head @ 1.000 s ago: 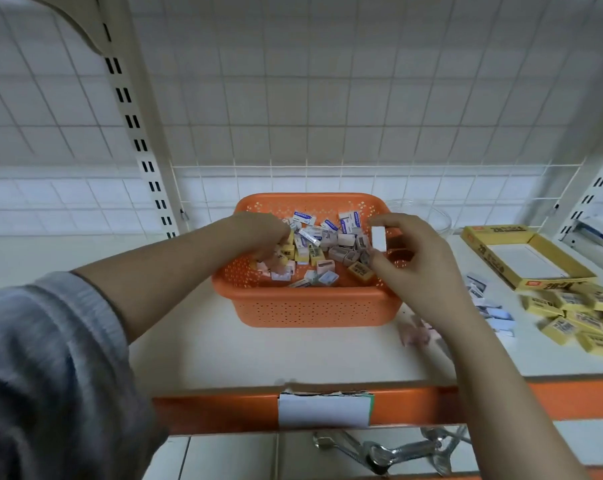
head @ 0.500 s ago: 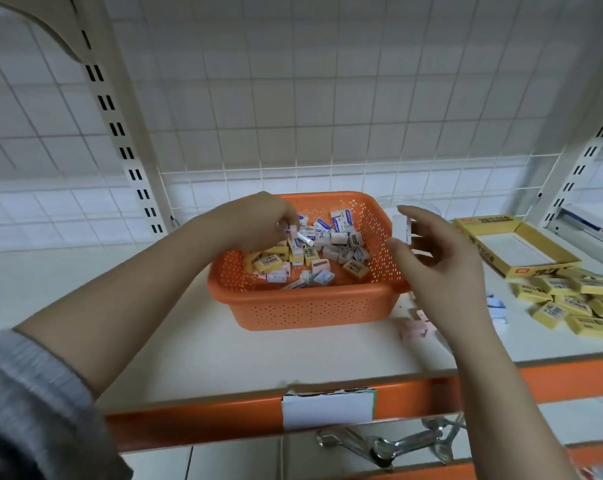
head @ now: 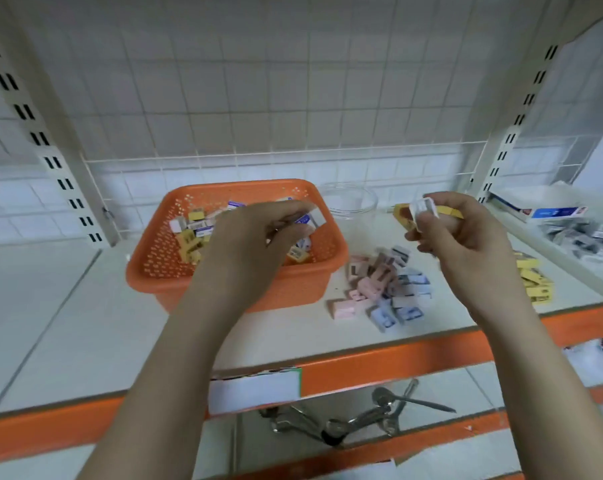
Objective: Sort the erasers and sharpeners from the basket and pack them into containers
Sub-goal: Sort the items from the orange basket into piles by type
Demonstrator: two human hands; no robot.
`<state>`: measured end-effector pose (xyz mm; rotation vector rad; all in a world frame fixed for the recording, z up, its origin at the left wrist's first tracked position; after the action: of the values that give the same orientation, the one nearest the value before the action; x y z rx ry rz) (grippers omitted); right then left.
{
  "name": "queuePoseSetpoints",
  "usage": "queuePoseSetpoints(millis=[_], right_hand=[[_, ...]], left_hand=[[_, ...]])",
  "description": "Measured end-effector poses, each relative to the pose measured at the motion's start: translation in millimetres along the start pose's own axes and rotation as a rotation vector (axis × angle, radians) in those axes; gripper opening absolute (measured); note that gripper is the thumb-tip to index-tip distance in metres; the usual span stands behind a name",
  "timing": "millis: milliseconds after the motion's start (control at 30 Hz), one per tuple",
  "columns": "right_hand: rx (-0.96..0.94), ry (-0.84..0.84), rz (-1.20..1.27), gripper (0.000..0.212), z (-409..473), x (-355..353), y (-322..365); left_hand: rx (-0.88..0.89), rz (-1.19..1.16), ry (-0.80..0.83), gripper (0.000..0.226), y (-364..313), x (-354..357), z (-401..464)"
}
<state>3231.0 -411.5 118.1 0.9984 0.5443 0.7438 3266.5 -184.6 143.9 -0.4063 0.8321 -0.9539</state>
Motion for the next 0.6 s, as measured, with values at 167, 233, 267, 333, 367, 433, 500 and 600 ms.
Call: queuePoseSetpoints(millis=[167, 233, 267, 333, 367, 433, 500, 600], right_hand=[[-0.064, 0.211, -0.153, 0.007, 24.6, -32.2, -23.0], [-0.091, 0.301, -0.255, 0.011, 34.5, -35.5, -33.0], [-0.100, 0.352, -0.294, 0.012, 39.7, -33.0, -38.7], [-0.122, 0.462, -0.382, 0.009, 49.1, -22.0, -52.2], [-0.143, 0.519, -0.432, 0.012, 52.5, -14.3, -59.3], [-0.160, 0.629, -0.499, 0.016, 55.6, 0.4, -74.2], [-0.161, 0.689, -0.539, 0.017, 56.9, 8.7, -85.2], [-0.151, 0.679, -0.493, 0.014, 57.3, 5.7, -87.3]], left_hand=[[-0.134, -0.049, -0.163, 0.023, -24.3, 34.3, -43.5], [-0.205, -0.051, -0.224, 0.021, -30.7, 45.8, -56.3], [-0.226, -0.044, -0.237, 0.021, -34.0, 50.9, -61.2], [-0.243, -0.022, -0.235, 0.020, -40.6, 59.4, -68.5], [-0.252, -0.023, -0.241, 0.019, -43.1, 61.7, -71.2], [-0.273, -0.036, -0.255, 0.019, -45.3, 63.5, -75.0], [-0.275, -0.026, -0.249, 0.019, -45.6, 64.0, -77.1], [-0.267, -0.033, -0.226, 0.018, -43.8, 64.5, -75.1]])
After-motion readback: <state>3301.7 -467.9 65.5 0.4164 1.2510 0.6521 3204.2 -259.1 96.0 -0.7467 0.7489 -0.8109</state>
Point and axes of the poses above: each hand's wrist, its own z-axis towards the middle knuckle, its own x-axis out of the palm, y = z × x, the point moved 4 cm from there along z, towards the middle knuckle, and after that the axes turned 13 degrees about -y, right-handed, at the moved point
